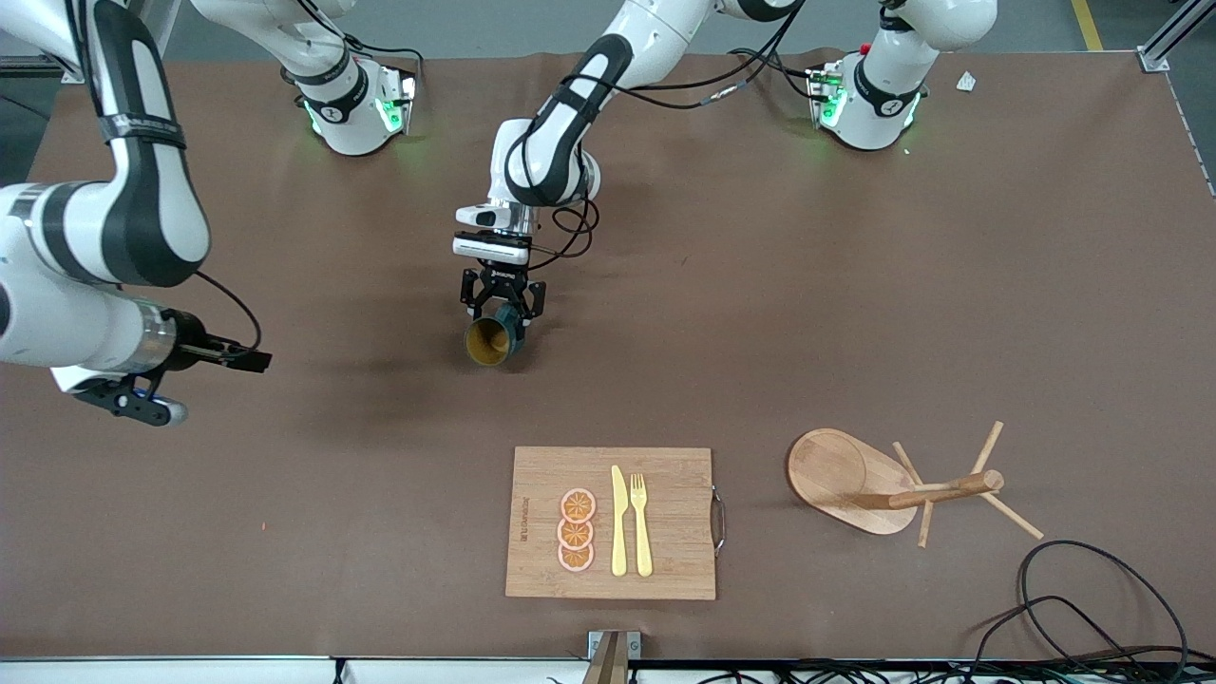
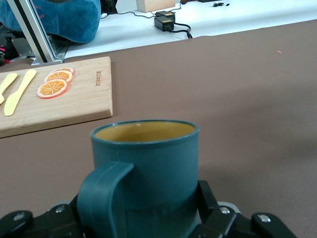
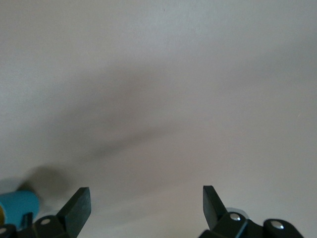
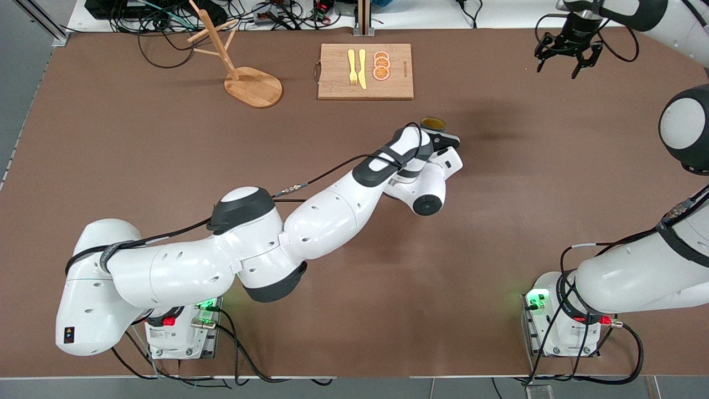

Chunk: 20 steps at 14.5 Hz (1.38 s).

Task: Transfer cup from left to right arm and place
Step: 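Hold the mug with the left gripper while the right gripper grasps it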

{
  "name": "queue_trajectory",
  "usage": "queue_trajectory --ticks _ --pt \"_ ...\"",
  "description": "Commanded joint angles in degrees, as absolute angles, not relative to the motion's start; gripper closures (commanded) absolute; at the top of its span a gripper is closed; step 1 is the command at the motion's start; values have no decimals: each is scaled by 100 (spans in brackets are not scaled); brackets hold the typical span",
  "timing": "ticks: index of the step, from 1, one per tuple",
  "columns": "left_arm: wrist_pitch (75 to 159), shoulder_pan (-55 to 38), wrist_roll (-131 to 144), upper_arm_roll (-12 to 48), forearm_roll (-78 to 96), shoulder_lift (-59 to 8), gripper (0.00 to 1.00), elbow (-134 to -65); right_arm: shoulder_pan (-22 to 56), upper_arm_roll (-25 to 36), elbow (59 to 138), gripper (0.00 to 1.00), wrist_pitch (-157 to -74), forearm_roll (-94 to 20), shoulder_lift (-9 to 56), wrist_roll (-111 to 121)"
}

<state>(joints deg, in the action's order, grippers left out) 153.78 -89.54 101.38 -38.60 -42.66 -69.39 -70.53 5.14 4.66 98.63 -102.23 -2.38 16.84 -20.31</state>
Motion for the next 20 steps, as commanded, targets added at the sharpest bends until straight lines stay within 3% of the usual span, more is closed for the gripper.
queue_trajectory --ticks 1,4,6,9,15,20 --pt "15337 -9149 10292 -3894 -4342 -7102 37 -7040 816 492 10203 0 -10335 -343 1485 -2574" --pt "15276 -9246 10292 -3850 -4333 -7041 0 -7093 1168 492 10370 0 -10441 -343 1477 -3162" --pt "15075 -9290 10301 -3684 -4263 -6944 0 -7119 1405 492 10572 0 -10502 -343 1468 -3252" --pt "14102 -9299 10405 -3078 -4044 -6663 0 -7259 1617 475 11125 0 -11046 -360 1407 -3576" --pt "12904 -9308 11452 -2137 -4034 -5241 0 -8470 1977 483 11663 0 -11540 -1072 1353 -3612" --pt "12261 -9273 12462 -1978 -3990 -4396 0 -9324 2574 483 11794 0 -11873 -1090 1345 -3612"
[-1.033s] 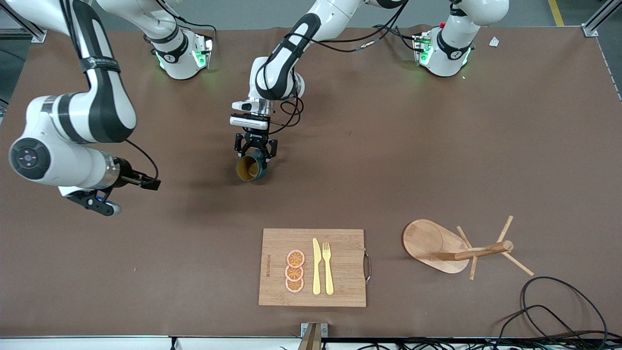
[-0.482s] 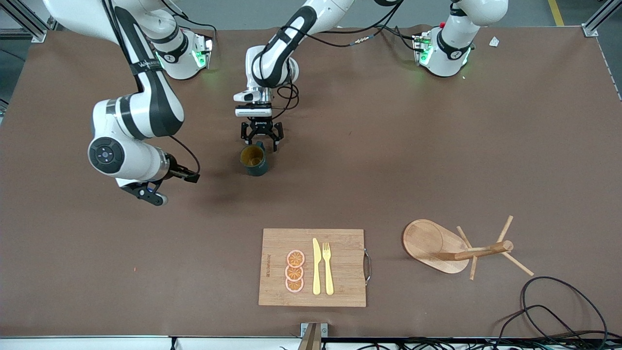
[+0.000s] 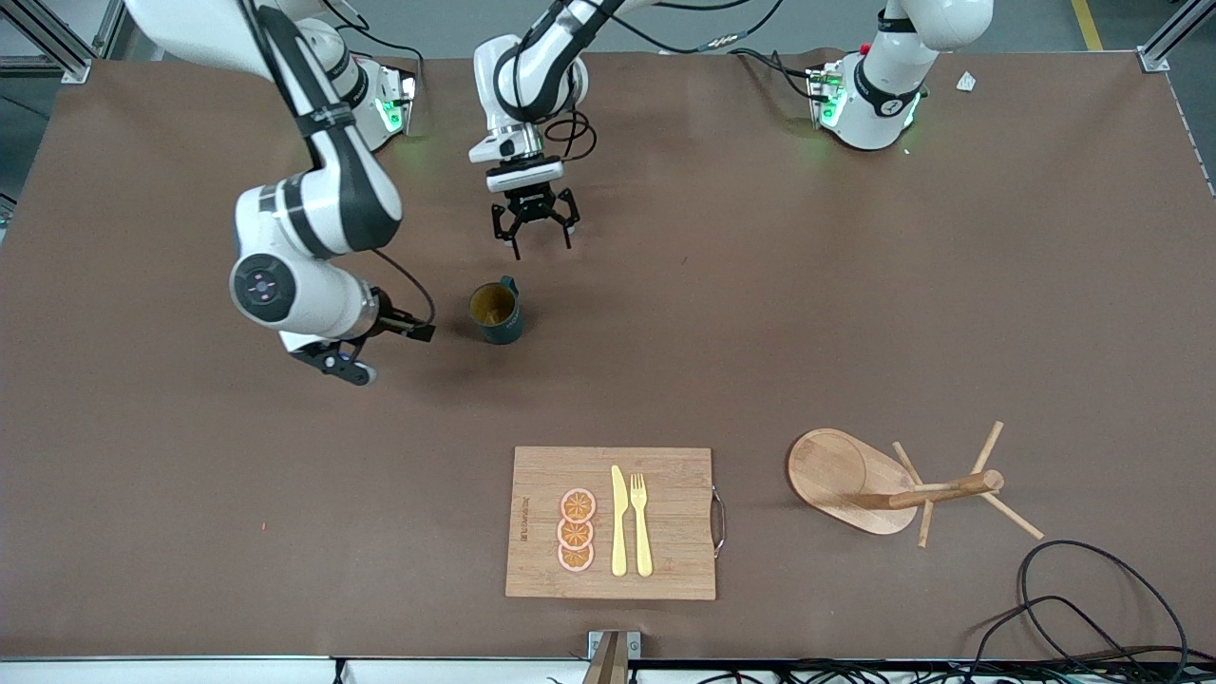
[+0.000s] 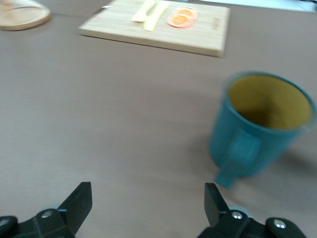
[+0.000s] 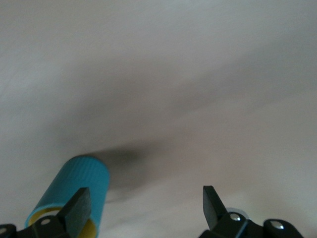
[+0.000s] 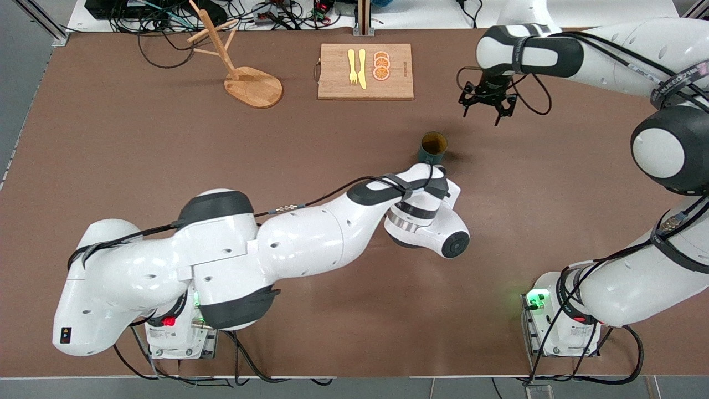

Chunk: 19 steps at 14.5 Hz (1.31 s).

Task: Transfer cup from left to right arm and place
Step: 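Hold the mug with the left gripper while the right gripper grasps it, then open the left gripper and withdraw it while the right gripper holds the mug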

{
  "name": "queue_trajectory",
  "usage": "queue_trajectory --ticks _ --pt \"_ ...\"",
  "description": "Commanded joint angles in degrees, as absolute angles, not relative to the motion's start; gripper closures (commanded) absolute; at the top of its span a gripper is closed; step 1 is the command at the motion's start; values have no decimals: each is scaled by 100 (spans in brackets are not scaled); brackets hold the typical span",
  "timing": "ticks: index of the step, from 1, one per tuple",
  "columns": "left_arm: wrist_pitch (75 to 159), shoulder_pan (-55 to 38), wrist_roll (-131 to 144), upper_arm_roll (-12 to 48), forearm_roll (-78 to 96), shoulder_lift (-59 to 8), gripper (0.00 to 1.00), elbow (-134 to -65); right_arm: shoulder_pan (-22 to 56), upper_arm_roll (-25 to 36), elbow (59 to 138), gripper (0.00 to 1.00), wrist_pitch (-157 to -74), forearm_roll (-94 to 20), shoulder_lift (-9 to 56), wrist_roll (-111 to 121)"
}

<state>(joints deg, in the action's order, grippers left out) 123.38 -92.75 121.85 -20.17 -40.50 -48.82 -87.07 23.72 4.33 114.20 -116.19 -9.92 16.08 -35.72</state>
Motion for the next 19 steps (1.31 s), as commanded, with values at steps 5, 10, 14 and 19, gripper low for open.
queue_trajectory --ticks 5,10,14,19 --pt "12059 -8677 12463 -2004 -3614 -3553 0 -9922 2979 483 12251 0 -12585 -1090 1327 -3621" --pt "12067 -7693 12323 -1995 -3340 -3155 1 -9958 3260 483 12287 0 -12647 -1090 1336 -3796" --pt "12067 -6823 11561 -1995 -3060 -3033 0 -9695 3462 483 12523 1 -13155 -1090 1371 -3946" --pt "12059 -5847 9532 -1995 -2015 -2839 0 -8992 3542 483 12665 51 -13403 -1090 1380 -4069"
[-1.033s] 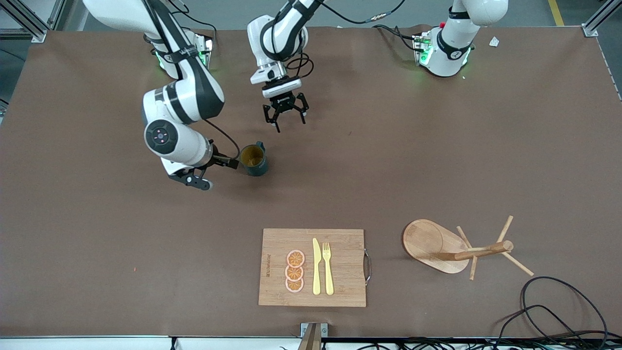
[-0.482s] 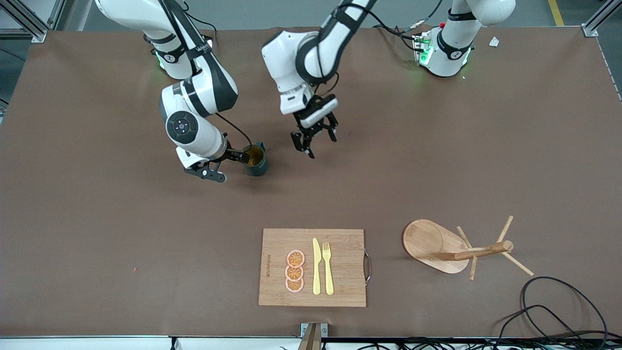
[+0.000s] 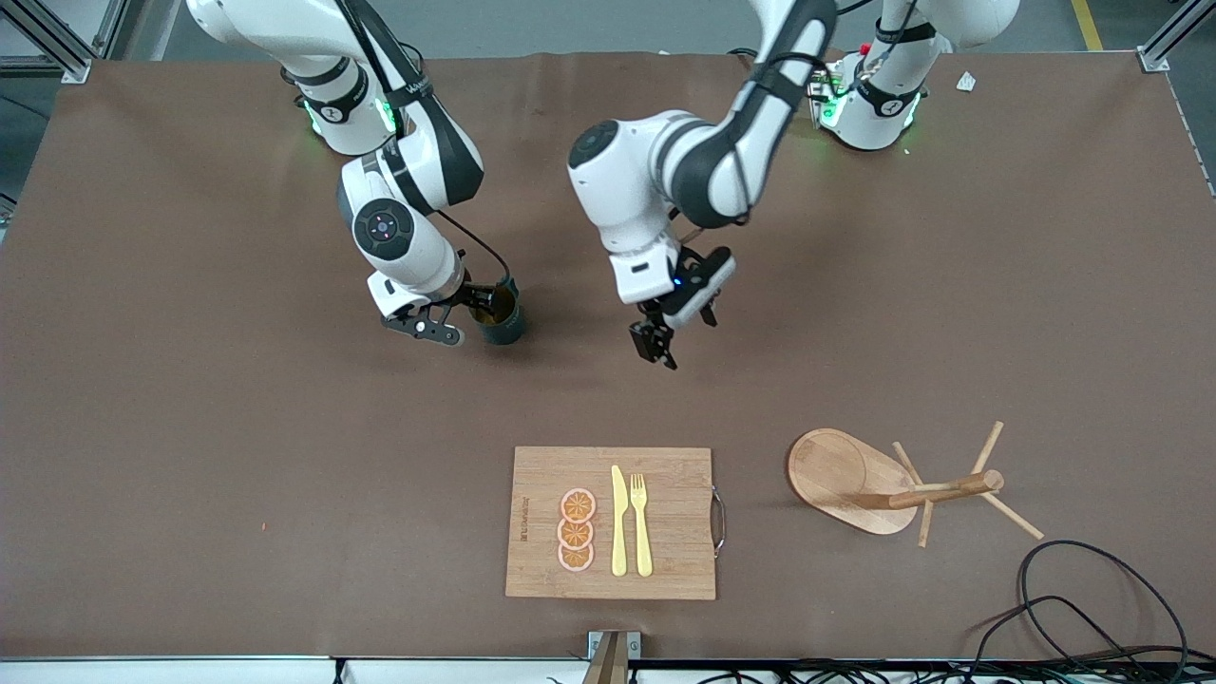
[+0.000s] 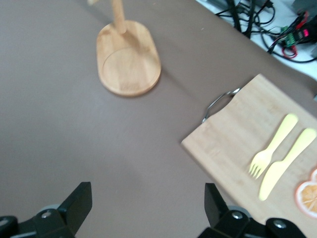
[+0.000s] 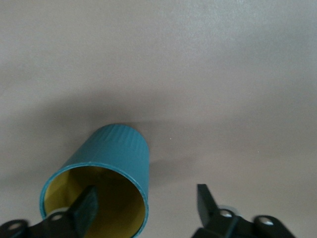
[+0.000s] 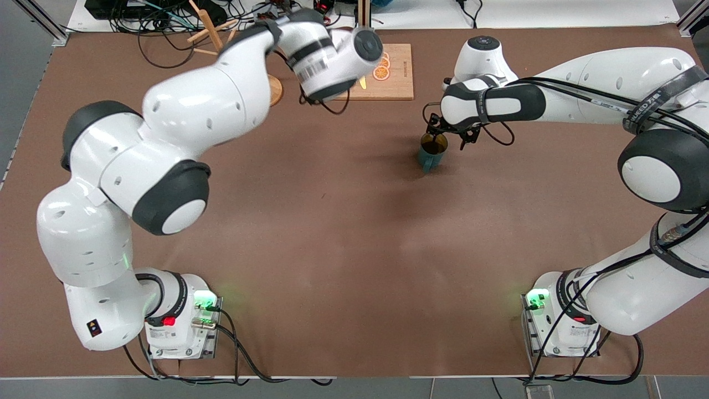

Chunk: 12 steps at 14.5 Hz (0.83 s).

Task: Transfer cup from left to right arm and place
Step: 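Open the left gripper and withdraw it while the right gripper holds the mug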

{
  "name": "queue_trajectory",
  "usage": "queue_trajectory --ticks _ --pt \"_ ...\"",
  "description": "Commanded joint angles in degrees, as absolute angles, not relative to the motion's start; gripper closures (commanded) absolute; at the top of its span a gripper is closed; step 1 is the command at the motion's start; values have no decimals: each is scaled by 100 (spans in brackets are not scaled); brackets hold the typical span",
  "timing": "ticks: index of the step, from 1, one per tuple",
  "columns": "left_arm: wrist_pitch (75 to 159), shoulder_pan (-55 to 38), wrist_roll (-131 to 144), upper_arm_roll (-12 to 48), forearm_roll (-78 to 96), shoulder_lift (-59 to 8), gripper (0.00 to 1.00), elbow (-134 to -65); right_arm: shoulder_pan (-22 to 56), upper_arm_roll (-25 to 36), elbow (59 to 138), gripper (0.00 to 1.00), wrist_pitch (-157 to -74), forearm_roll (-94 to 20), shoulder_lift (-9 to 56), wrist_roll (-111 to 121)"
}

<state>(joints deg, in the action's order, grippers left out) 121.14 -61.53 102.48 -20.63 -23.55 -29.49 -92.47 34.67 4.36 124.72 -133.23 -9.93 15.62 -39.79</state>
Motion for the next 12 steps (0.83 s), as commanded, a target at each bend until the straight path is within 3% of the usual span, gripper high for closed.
queue_trajectory --ticks 1,2,4,9,12 --pt "12059 -5671 9049 -2004 -1839 -2804 0 -8904 3559 483 12665 70 -13403 -1090 1389 -4069" --pt "12059 -5486 8565 -1995 -1672 -2795 0 -8790 3594 483 12665 88 -13421 -1090 1389 -4061" --pt "11989 -5056 7581 -1986 -1285 -2647 0 -8666 3682 483 12665 98 -13447 -1072 1389 -4052" --pt "11927 -4037 4987 -1978 -1046 -2199 0 -8657 3701 501 12604 100 -13386 -985 1371 -3921" --pt "11174 -3570 4073 -1986 -713 -1891 0 -8439 3228 554 12446 100 -12966 -669 1065 -2345"
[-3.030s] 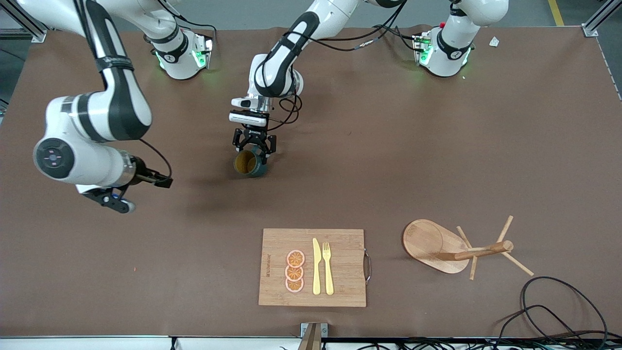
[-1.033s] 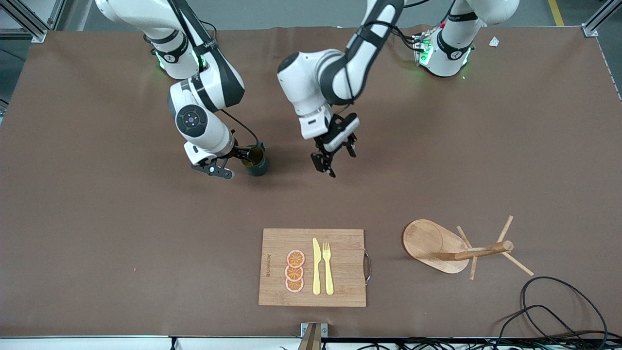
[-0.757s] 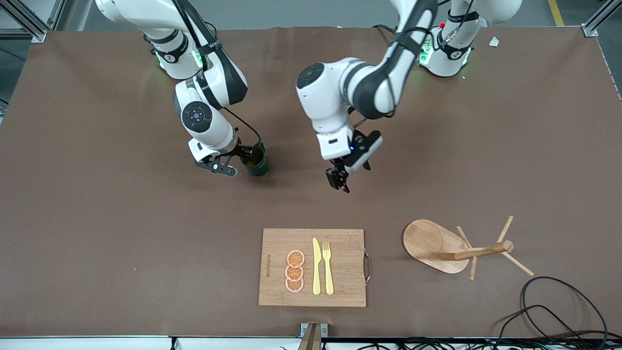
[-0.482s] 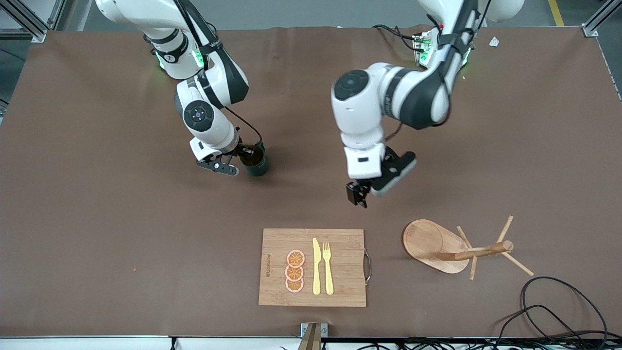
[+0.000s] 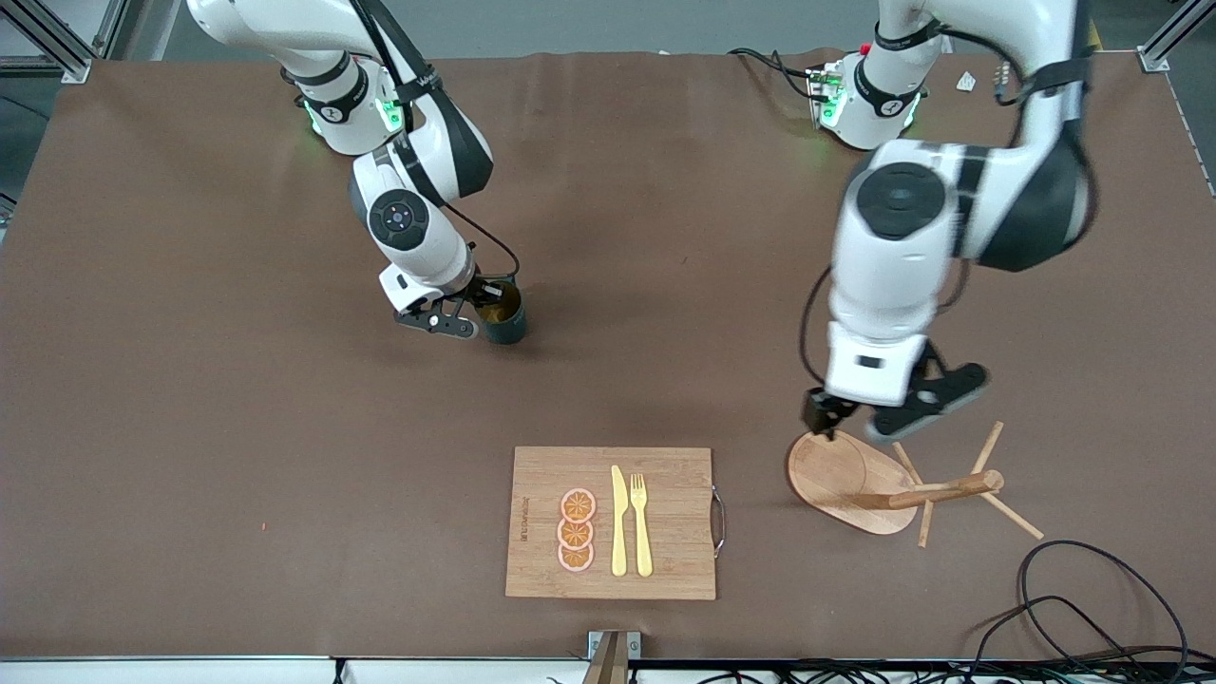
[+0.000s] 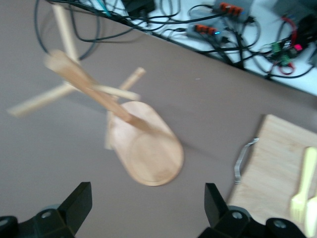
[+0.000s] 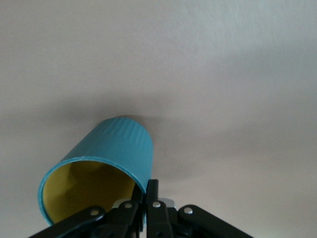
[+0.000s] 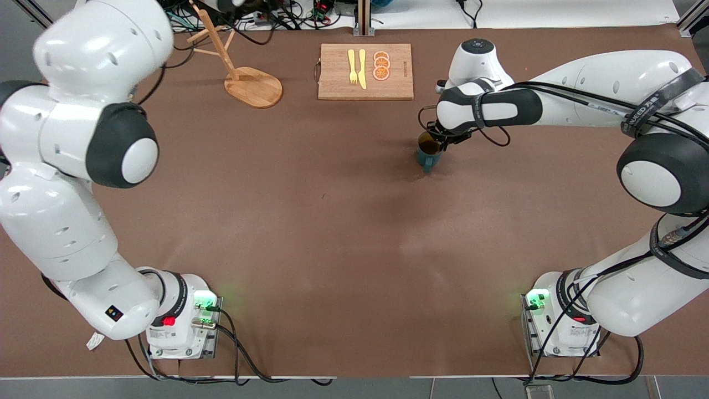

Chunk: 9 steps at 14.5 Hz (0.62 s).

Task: Transfer cup from left to right arm and place
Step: 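Open the left gripper and withdraw it while the right gripper holds the mug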

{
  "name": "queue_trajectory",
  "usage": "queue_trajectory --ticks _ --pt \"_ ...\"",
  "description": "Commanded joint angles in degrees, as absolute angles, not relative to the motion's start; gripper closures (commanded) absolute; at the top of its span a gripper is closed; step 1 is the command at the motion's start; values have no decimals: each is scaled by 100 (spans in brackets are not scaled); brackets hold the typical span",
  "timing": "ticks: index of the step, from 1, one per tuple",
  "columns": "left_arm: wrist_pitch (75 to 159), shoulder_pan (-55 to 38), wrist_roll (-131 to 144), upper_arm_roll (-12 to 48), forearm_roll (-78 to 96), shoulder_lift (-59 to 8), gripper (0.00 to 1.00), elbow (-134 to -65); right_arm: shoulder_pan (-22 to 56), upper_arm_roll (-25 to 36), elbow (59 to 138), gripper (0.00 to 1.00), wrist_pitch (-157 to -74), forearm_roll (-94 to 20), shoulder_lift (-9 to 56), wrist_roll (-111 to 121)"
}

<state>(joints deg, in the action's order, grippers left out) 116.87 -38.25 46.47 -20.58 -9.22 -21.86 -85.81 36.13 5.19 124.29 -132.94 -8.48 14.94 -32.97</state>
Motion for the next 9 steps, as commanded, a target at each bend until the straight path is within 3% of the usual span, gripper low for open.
queue_trajectory --ticks 1,5,8,9 --pt "10814 -3351 3730 -1978 -555 -1837 0 -8281 2904 562 12445 100 -12842 -668 924 -1529" --pt "9503 -2831 2394 -1978 -308 -1408 0 -7919 1550 571 12401 100 -12542 -659 826 2147" --pt "9300 -2480 1934 -1987 -360 -986 0 -7928 916 571 12401 100 -12594 -301 870 3608" --pt "9203 -2017 1820 -1682 -291 -810 0 -7963 775 563 12358 100 -12621 67 879 4117"
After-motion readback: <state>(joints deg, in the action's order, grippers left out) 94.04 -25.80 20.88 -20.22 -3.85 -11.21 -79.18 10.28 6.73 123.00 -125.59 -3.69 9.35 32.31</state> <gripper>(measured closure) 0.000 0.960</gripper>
